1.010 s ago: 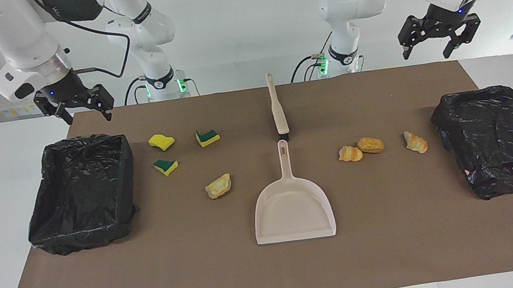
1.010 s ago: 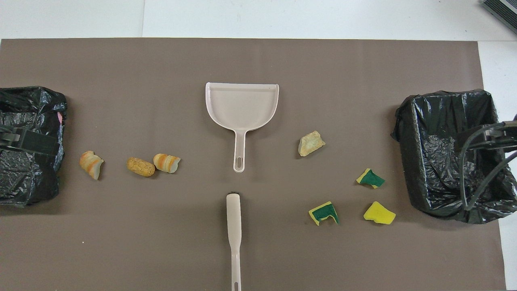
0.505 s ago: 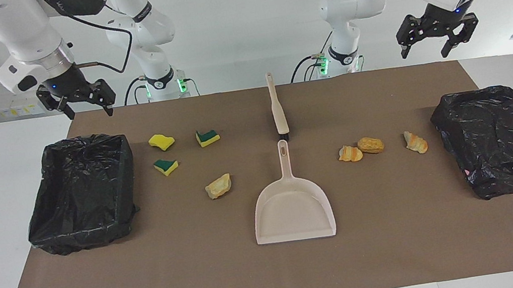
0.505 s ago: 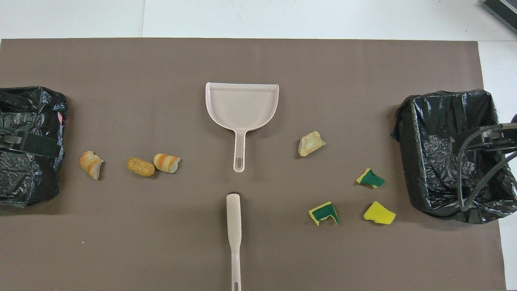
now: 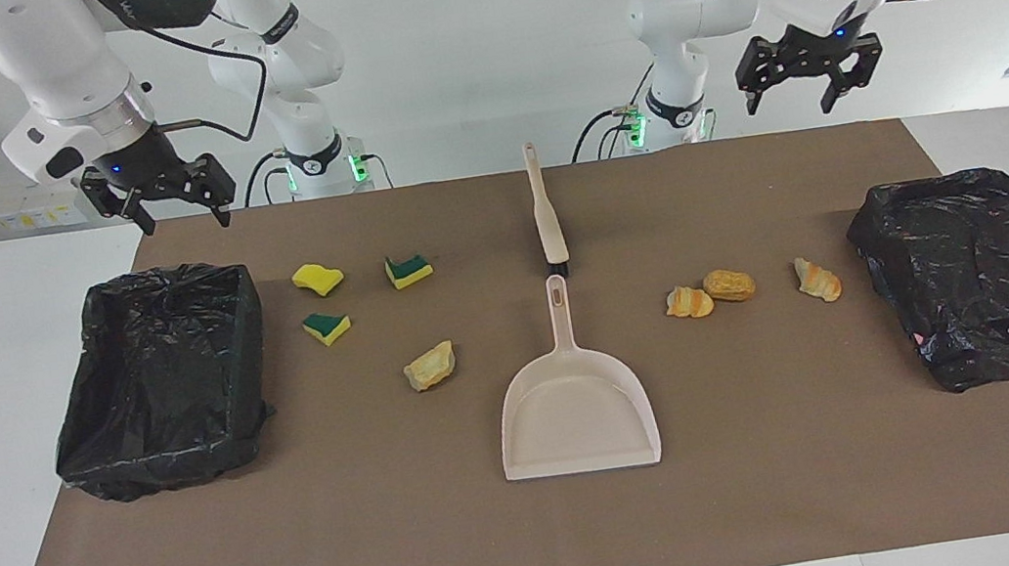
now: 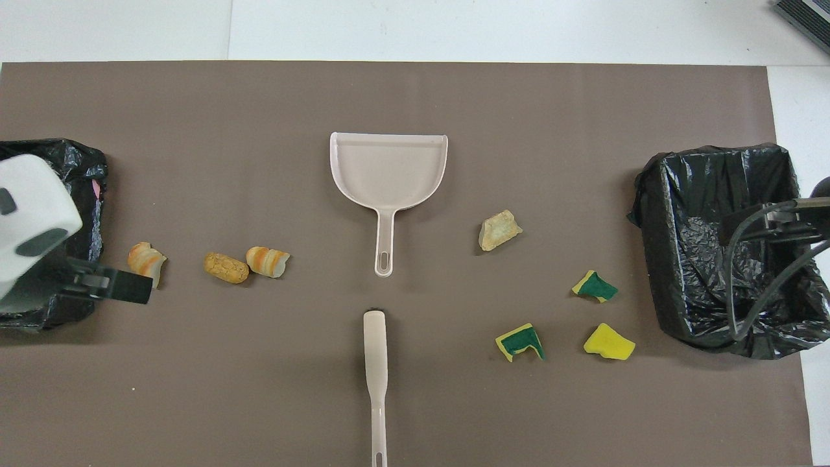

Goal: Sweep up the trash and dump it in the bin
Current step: 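Grasp the beige brush handle with the left gripper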

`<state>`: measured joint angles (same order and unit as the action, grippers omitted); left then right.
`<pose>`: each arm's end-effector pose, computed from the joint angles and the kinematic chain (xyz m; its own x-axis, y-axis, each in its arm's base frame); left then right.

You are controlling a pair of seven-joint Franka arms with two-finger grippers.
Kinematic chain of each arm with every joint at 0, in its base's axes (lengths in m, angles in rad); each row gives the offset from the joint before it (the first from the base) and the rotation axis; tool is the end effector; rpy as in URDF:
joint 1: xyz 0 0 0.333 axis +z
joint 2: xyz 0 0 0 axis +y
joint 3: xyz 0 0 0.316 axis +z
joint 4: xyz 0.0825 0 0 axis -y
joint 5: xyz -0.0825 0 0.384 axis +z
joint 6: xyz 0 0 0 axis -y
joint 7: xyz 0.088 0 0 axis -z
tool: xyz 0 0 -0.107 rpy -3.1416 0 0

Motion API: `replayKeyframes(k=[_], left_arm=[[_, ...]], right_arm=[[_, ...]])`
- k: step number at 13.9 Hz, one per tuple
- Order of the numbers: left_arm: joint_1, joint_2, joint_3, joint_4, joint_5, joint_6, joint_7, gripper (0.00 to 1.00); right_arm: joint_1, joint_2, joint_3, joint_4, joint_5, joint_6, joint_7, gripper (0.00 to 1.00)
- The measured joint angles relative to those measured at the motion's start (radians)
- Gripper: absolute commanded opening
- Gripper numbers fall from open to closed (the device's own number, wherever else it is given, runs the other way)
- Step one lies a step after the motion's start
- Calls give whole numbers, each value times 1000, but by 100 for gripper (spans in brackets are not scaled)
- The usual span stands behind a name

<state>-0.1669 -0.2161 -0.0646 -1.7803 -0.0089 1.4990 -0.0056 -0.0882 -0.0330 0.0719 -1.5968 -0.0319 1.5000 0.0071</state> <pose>0.4635 -0.1138 0.6316 0.9729 -0.2218 -0.0656 -0.2226 -0.9749 -0.0053 0.5363 -0.0117 0.6244 0.9976 -0.0258 -0.0636 -0.0236 -0.9991 0.0347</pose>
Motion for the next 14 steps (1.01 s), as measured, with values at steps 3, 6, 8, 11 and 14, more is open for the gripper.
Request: replayKeyframes(k=[3, 6, 8, 11, 14], left_arm=[[-144, -118, -6, -247, -4, 121, -173, 100], [-291, -146, -10, -431, -15, 295, -353, 100], [-375, -146, -10, -514, -25, 400, -452, 100], [-515, -146, -11, -614, -28, 524, -596, 100], [-653, -130, -11, -710, -29, 661, -751, 100]], right_arm=[[0, 0, 0, 0, 0, 0, 0, 100], [0, 0, 0, 0, 0, 0, 0, 100], [0, 0, 0, 0, 0, 0, 0, 100], [0, 0, -1, 0, 0, 0, 0, 100], [-2, 0, -3, 0, 0, 0, 0, 100]])
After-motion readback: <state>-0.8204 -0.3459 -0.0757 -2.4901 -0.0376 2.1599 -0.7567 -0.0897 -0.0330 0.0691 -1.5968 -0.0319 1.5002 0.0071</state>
